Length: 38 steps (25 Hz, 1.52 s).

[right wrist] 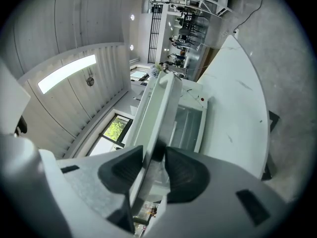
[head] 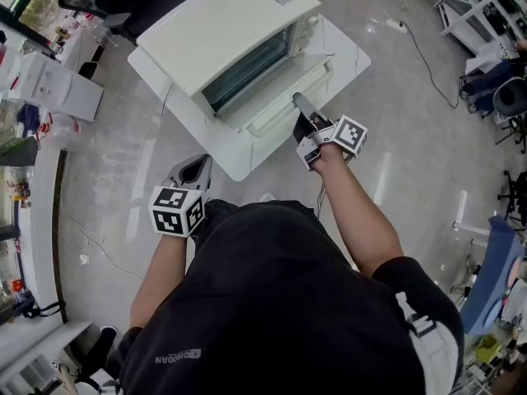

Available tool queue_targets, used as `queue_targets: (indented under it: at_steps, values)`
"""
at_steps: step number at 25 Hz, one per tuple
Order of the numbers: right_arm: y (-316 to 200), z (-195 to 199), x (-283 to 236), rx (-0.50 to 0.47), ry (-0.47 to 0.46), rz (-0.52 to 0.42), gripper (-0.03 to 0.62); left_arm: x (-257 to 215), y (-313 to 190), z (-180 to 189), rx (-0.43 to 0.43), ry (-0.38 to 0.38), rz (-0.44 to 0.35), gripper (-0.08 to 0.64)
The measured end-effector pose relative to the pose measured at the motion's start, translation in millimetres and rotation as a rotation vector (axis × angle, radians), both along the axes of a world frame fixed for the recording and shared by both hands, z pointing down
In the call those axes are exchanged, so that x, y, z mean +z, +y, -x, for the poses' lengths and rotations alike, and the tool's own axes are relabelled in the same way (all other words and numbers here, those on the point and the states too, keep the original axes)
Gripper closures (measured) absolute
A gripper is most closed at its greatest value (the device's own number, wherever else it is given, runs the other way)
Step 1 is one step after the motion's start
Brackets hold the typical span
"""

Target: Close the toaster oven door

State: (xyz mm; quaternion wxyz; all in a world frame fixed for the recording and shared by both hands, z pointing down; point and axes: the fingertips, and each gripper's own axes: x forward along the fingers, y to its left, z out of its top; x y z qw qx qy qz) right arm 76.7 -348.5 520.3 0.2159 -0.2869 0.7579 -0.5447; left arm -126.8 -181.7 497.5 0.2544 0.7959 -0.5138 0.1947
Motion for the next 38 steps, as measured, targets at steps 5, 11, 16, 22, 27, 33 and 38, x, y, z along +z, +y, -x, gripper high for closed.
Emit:
queue_targets:
  at_steps: [5, 11, 16, 22, 27, 33, 38]
  values:
    - [-10.7, 12.8, -14.5, -0.001, 0.013, -0.025, 0.451, 0.2, -2.7, 7.8, -0.008, 0.001, 0.004, 0.557]
    - [-19.8, 23.0, -26.1, -0.009, 0.003, -0.042, 0.445, -2.0, -7.3, 8.5, -0.017, 0.006, -0.001, 0.557]
    - [-26.8, 31.1, -33.5, -0.009, -0.019, -0.05, 0.44, -2.2, -9.7, 9.2, -0.022, 0.006, -0.001, 0.557]
    - [-34.5, 37.5, -36.2, -0.016, -0.031, -0.052, 0.439, -1.6, -10.0, 9.9, -0.028, 0.009, 0.002, 0.557]
    - [-41.8, 44.1, -39.5, -0.02, -0.039, -0.06, 0.439, -0.9, -10.1, 12.4, -0.036, 0.011, 0.004, 0.557]
    - [-49.9, 50.3, -46.3, -0.027, -0.02, -0.095, 0.439, 0.0, -10.1, 15.5, -0.051, 0.017, 0.003, 0.557]
    - [-54.3, 54.8, -48.1, -0.033, -0.028, -0.092, 0.439, -0.2, -8.9, 18.7, -0.062, 0.019, 0.001, 0.557]
